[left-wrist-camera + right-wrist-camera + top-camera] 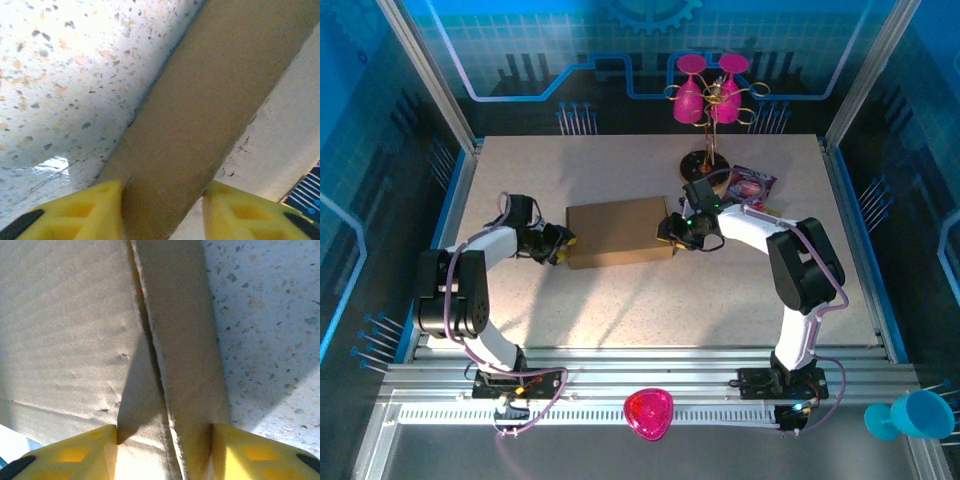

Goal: Fold the paper box

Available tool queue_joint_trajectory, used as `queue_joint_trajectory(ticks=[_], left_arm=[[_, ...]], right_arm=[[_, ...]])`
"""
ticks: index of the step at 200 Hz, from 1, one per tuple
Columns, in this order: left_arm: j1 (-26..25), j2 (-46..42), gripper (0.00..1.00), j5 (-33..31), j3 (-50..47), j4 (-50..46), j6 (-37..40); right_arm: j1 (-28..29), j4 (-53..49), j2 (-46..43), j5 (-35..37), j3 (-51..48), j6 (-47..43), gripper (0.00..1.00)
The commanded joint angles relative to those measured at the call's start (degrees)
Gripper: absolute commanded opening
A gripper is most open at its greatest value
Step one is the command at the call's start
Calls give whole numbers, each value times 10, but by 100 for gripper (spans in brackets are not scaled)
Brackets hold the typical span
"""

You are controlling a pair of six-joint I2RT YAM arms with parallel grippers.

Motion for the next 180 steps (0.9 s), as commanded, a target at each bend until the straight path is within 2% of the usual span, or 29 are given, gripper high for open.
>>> queue_joint_trajectory(ticks=[1, 45, 76, 113, 127, 139, 146, 148, 153, 157, 159, 161, 180], left_arm=[[-35, -14, 38, 50, -22, 47, -51], [-67, -15, 37, 70, -36, 97, -103], [-96, -19, 40, 46, -27, 82, -106], [-99, -30, 44, 30, -41, 86, -113], [-99, -41, 53, 16, -32, 59, -105], [-99, -70, 64, -19, -18, 13, -93], [-98, -92, 94, -40, -10, -14, -91], [-98, -98, 98, -45, -7, -19, -90], [-97, -114, 99, -59, -2, -30, -90], [-97, -127, 99, -67, 3, -39, -88], [-97, -133, 99, -71, 7, -42, -87], [-97, -139, 99, -76, 11, -47, -87], [-97, -188, 99, -123, 50, -107, -72]], right_arm=[[6, 11, -26, -33, -21, 3, 47], [-22, -4, -67, -20, -56, -13, 46], [-35, -17, -116, 1, -100, -21, 47], [-36, -11, -132, -4, -138, -24, 51], [-36, -32, -144, 22, -136, -24, 54], [-37, -88, -165, 85, -121, -28, 59], [-36, -117, -185, 127, -113, -33, 64], [-37, -122, -192, 135, -112, -35, 65], [-37, -134, -209, 161, -109, -43, 69], [-37, -142, -226, 177, -106, -48, 83], [-37, -145, -235, 188, -105, -51, 93], [-37, -148, -243, 195, -104, -54, 99], [-39, -181, -319, 268, -87, -89, 100]])
